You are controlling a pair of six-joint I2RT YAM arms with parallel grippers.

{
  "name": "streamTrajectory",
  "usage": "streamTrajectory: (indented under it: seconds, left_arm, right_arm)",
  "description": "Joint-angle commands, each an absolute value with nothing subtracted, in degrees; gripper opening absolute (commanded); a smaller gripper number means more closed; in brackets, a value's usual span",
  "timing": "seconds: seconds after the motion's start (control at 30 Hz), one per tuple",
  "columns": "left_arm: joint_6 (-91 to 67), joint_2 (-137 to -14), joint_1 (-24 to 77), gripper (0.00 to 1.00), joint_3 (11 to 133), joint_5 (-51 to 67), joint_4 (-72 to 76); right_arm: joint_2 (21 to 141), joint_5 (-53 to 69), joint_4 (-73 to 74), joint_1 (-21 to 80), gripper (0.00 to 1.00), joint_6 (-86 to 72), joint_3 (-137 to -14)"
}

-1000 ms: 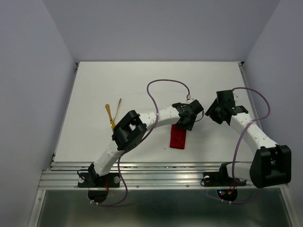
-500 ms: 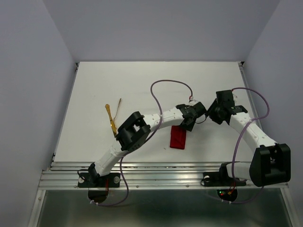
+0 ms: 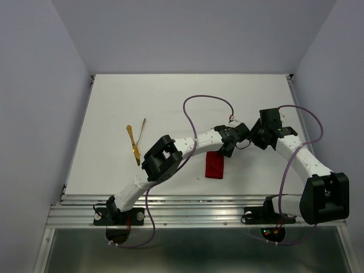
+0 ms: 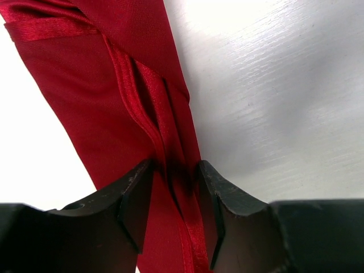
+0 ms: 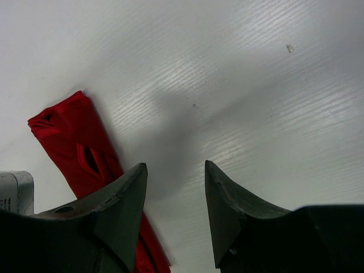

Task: Fold the napkin into a case and place the utensils inside
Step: Pick up the smaller rectangle-folded napkin from the center of the board.

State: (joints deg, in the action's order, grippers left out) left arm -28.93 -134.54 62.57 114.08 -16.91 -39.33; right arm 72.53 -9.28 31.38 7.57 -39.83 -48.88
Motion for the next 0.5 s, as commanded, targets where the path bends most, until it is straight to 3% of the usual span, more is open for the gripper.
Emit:
streamTrajectory:
  seconds: [0.0, 0.23, 0.47]
  left_arm:
    - [-28.13, -134.30, 63.46, 0.48, 118.30, -20.39, -41.75]
    - [-27.77, -134.56, 64.16, 0.57, 120.50, -22.06, -43.15]
    - [-27.68, -136.58, 64.16, 0.56, 120.76, -21.62, -43.15]
  right_arm:
    - [72.77, -8.96, 31.20, 7.47, 0.51, -39.11, -49.75]
    - [73.48, -8.70, 31.20, 7.47, 0.51, -38.67, -50.27]
    - [74.00, -8.61, 30.94, 7.47, 0.51, -38.58, -50.19]
